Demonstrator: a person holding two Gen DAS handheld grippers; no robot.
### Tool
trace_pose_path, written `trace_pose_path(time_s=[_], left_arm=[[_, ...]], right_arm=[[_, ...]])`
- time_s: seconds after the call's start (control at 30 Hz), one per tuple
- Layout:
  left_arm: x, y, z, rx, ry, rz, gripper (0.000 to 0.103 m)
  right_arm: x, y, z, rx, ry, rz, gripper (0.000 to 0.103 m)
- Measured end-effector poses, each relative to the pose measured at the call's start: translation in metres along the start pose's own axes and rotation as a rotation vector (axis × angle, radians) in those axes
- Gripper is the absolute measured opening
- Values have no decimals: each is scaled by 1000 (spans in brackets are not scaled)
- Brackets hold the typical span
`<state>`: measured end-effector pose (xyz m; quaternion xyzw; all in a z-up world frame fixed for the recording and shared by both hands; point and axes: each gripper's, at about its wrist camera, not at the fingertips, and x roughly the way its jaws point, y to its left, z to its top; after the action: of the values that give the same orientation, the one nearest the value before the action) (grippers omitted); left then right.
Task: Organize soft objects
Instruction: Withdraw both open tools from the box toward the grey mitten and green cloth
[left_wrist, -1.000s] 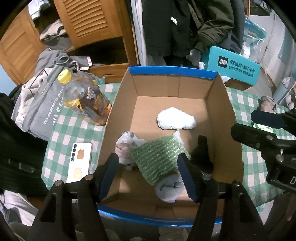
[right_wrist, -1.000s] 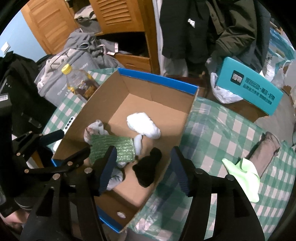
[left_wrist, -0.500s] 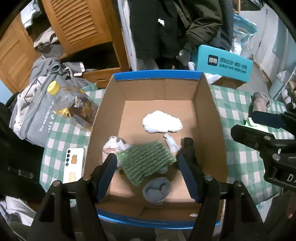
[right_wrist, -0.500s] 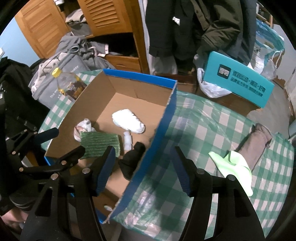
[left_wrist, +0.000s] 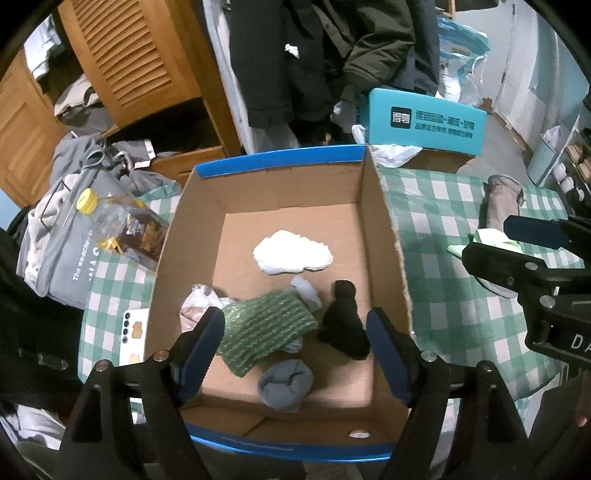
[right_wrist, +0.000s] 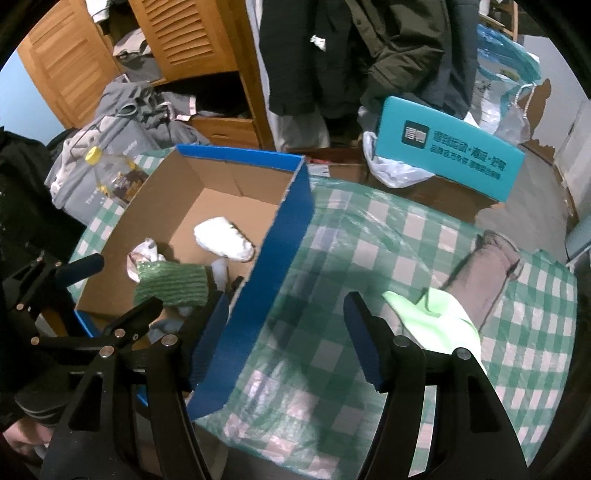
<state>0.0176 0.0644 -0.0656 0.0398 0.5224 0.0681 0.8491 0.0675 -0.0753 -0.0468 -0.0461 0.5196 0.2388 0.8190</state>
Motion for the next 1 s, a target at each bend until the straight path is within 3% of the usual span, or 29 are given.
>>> trace_pose_path(time_s=[1.0], left_arm=[[-2,-80,16,119,6,-37,82]], right_arm=[[-16,-95,-30,155,4,-63,65]])
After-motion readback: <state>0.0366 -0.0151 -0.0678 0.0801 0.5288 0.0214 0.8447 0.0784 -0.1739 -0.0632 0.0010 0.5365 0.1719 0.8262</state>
